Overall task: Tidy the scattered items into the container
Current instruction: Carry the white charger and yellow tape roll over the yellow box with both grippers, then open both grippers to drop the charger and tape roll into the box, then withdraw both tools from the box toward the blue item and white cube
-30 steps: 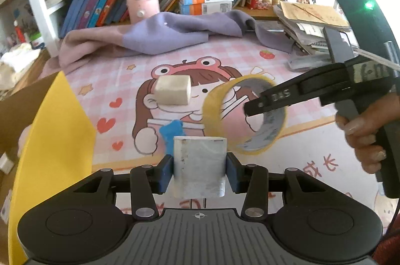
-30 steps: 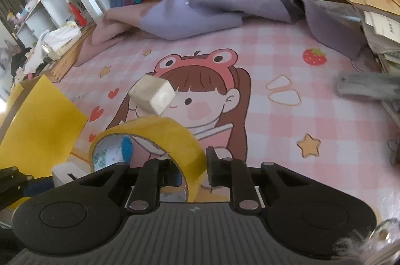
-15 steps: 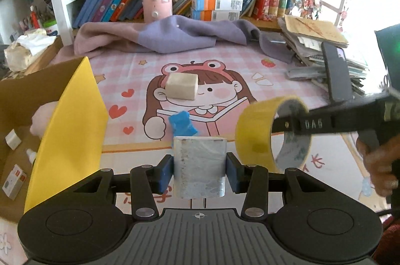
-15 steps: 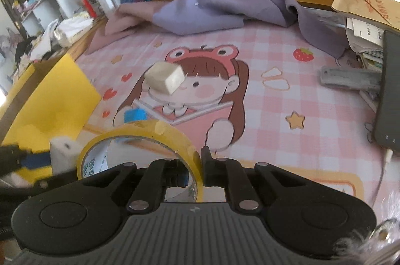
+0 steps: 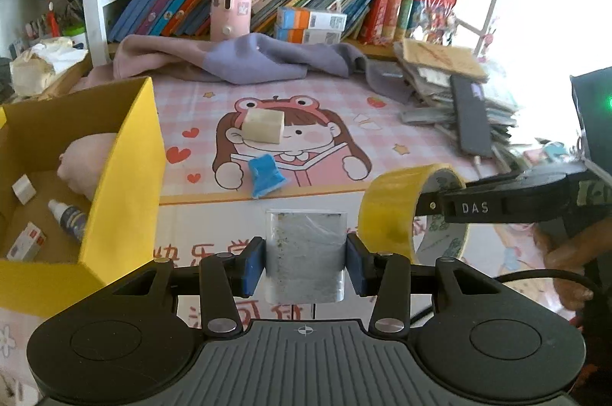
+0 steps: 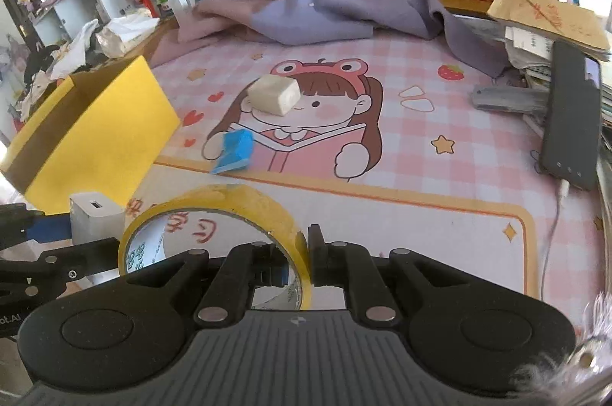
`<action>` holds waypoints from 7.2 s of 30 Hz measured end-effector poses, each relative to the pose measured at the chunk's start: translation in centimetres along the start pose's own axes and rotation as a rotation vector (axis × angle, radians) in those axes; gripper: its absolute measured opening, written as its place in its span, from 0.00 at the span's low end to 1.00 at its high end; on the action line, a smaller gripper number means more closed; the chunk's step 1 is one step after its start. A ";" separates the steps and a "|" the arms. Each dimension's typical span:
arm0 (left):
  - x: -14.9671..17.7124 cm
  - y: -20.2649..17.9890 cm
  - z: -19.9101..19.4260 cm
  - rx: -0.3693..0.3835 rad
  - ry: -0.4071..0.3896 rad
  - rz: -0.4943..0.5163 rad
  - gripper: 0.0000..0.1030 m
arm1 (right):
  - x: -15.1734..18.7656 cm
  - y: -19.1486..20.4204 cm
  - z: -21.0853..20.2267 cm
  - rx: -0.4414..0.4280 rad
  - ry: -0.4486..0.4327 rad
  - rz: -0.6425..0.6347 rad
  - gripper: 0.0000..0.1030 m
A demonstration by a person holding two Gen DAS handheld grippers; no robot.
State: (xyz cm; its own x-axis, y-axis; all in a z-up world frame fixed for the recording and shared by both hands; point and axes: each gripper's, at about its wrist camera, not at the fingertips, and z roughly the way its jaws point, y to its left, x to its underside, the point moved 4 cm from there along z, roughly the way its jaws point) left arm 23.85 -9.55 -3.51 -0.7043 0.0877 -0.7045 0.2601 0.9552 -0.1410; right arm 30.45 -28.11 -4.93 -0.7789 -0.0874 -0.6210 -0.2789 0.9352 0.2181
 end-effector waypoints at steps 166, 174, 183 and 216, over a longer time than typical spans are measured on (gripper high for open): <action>7.1 19.8 -21.1 -0.249 -0.246 -0.002 0.78 | 4.3 26.7 -8.4 0.115 -0.352 -0.259 0.45; 10.5 17.8 -21.9 -0.208 -0.213 0.010 0.78 | 9.3 26.9 -9.3 0.125 -0.299 -0.196 0.48; 12.6 15.7 -20.9 -0.188 -0.154 0.019 0.79 | 12.7 28.9 -9.5 0.099 -0.239 -0.252 0.58; 12.4 5.6 -14.7 0.082 -0.030 0.248 0.86 | 16.3 21.6 -11.9 0.362 -0.145 -0.177 0.77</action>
State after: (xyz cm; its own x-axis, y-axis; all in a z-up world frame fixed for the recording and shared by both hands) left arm 6.88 1.03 -2.82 -0.5924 0.3067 -0.7450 0.4761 0.8793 -0.0166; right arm 5.10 -13.42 -1.40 -0.6426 -0.2324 -0.7301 -0.1660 0.9725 -0.1635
